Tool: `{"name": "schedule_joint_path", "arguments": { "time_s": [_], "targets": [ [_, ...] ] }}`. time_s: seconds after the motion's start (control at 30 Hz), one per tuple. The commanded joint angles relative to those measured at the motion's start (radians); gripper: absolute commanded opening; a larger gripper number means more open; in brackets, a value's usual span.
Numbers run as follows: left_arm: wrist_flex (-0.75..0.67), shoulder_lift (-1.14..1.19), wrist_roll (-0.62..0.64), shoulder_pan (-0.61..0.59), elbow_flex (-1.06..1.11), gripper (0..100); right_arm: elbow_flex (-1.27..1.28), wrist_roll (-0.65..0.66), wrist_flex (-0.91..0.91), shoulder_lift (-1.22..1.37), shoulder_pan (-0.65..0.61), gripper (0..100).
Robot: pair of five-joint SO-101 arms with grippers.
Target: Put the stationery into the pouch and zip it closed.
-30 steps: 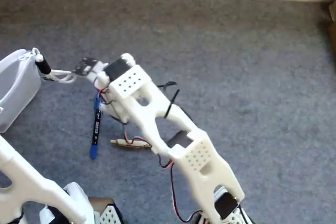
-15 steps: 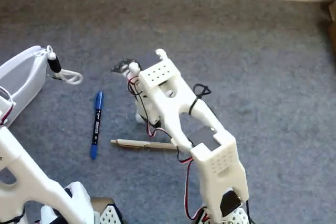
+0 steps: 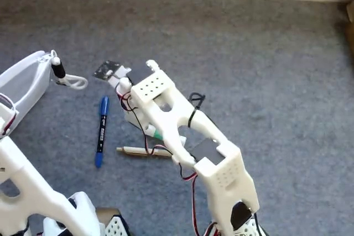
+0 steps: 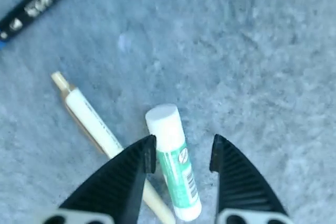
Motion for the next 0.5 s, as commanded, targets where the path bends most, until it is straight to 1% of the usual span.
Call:
{"name": "schedule_joint_path", "arguments": {
  "time_s": [0.0,0.2,0.4,0.47],
  "targets": [
    [0.005,0.008,0.003,0.027,0.005,1,-0.001,0.005,-0.028,-0.012,-0.015,16.1],
    [0.006,0.008,0.003,0.027,0.005,1,-0.002,0.005,-0.028,0.108,-0.015,15.9],
    [0.009,0.008,0.003,0.027,0.007,1,-0.002,0.005,-0.028,0.130,-0.012,15.9],
    [0.011,0.008,0.003,0.027,0.007,1,0.002,0.005,-0.030,0.130,-0.010,14.1]
  ]
}}
